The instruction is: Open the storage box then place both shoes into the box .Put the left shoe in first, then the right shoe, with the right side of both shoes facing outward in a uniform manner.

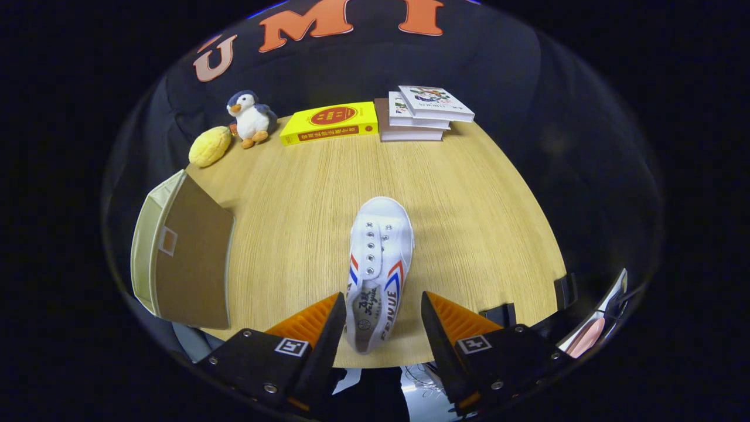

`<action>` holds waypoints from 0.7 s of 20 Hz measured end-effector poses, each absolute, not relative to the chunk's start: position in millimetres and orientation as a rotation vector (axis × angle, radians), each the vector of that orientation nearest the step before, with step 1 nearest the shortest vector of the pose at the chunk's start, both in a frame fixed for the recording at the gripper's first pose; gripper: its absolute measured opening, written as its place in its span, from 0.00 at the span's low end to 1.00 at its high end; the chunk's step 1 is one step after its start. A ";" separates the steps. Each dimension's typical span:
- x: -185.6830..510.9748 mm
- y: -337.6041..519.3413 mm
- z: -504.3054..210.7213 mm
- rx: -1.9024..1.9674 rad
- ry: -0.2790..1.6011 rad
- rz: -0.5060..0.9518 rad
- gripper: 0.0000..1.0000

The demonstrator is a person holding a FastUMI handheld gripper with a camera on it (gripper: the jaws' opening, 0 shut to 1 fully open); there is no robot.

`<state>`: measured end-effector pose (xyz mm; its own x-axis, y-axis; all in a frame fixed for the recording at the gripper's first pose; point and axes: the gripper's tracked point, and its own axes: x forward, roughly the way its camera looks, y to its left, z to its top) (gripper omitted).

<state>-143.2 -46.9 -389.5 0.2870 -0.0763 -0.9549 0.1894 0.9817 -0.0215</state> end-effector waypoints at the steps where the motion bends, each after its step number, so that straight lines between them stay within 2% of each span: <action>1: -147.1 -49.2 -398.8 0.107 1.284 -0.174 0.76; 5: -156.1 -58.4 -427.0 0.063 1.336 -0.152 0.74; 12: -150.0 -52.0 -461.5 0.237 1.381 -0.131 0.69; 13: -149.9 -50.5 -463.3 0.269 1.392 -0.111 0.61; 14: -149.2 -47.2 -463.0 0.300 1.393 -0.083 0.59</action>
<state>-149.2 -47.2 -463.0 0.1812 0.1183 -0.9763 0.2334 0.9592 0.1595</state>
